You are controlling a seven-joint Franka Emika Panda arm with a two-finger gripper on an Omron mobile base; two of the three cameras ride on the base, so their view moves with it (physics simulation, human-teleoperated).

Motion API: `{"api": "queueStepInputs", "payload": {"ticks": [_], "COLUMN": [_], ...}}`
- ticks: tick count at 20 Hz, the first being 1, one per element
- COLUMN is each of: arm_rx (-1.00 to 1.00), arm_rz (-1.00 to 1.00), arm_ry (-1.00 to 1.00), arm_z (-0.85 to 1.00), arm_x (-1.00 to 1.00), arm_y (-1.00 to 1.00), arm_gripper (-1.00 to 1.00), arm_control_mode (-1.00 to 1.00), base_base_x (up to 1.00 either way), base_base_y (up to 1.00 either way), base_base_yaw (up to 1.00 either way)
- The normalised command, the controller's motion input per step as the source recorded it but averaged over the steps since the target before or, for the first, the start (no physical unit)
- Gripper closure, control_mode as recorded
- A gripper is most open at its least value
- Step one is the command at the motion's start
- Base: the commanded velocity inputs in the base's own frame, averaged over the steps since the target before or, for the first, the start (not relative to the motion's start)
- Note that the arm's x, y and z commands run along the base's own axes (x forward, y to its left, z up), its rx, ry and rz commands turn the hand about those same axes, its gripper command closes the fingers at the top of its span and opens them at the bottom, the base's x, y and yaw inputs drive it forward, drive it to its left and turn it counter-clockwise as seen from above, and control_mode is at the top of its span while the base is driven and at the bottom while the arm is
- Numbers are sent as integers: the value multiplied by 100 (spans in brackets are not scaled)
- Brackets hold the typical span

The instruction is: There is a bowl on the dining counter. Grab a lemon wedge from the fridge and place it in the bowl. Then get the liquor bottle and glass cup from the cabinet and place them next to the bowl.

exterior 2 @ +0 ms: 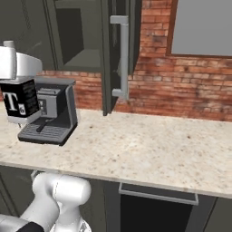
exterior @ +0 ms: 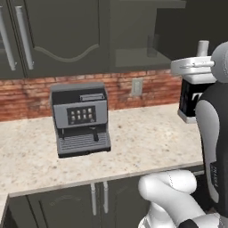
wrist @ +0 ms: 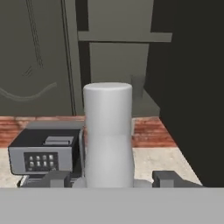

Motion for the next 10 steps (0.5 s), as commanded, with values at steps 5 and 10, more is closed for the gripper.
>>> {"api": "queueStepInputs", "payload": {"ticks": [5,10], "arm_rx": [0,0], "arm_rz": [0,0], "arm_ry": [0,0], "arm_z": [0,0], "arm_x": [0,0], "arm_y": [0,0], "arm_gripper": [100,100], "arm_control_mode": [100,100], "base_base_x": [-100,-100], "base_base_y": [1,0], "base_base_yaw": [-2,-20]}}
